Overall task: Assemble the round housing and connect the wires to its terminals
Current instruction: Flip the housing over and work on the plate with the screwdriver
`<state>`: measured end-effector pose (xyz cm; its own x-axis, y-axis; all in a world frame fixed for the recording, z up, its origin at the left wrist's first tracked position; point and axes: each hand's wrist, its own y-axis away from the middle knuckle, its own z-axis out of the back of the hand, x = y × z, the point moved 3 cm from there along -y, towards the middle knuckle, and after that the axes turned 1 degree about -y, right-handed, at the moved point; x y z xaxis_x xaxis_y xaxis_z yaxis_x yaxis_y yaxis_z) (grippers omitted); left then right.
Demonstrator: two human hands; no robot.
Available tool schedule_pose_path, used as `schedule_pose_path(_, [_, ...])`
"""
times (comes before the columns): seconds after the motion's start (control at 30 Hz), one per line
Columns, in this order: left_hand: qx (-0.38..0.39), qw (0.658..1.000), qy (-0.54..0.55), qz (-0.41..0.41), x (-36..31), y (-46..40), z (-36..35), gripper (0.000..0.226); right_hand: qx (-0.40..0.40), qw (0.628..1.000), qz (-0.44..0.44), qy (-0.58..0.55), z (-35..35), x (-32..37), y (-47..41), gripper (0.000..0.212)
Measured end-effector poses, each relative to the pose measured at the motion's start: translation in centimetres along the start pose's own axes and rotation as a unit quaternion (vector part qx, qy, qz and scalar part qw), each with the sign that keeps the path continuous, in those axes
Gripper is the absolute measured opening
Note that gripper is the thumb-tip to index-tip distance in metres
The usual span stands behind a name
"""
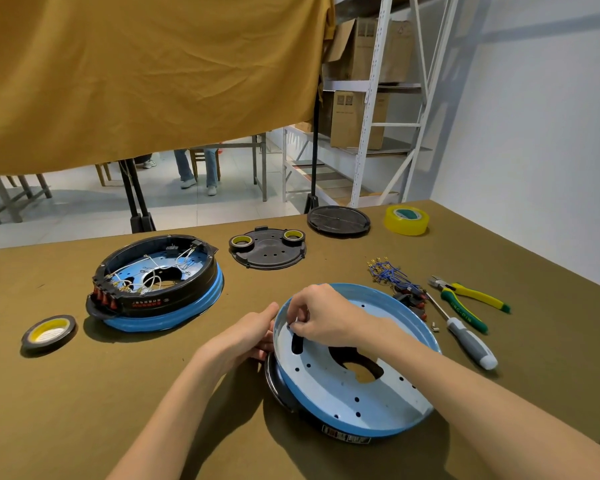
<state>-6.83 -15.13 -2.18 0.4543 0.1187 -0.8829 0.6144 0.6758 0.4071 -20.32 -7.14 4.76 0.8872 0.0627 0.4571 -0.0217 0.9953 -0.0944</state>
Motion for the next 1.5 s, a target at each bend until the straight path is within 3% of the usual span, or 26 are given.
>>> schedule_pose_path(0.6, [-0.026,0.999,-0.023,-0.007,0.0,-0.1,-0.1,0.065,0.034,0.999,-0.032,0.01,0.3,0.2,-0.1,0.013])
schedule_pose_path(1.17, [-0.026,0.999,-0.041,-0.003,-0.5,0.0,-0.2,0.056,-0.021,1.0,-0.015,-0.002,-0.4,-0.1,0.5,0.01])
schedule_pose_path(1.33, [-0.025,0.999,-0.028,-0.001,-0.3,0.1,-0.2,0.06,-0.032,0.998,-0.024,0.055,-0.6,0.2,0.4,0.022])
schedule_pose_path(1.5, [-0.022,0.999,-0.029,-0.007,-0.6,0.6,-0.1,0.061,-0.016,0.999,-0.029,0.019,-0.5,0.0,0.6,0.009])
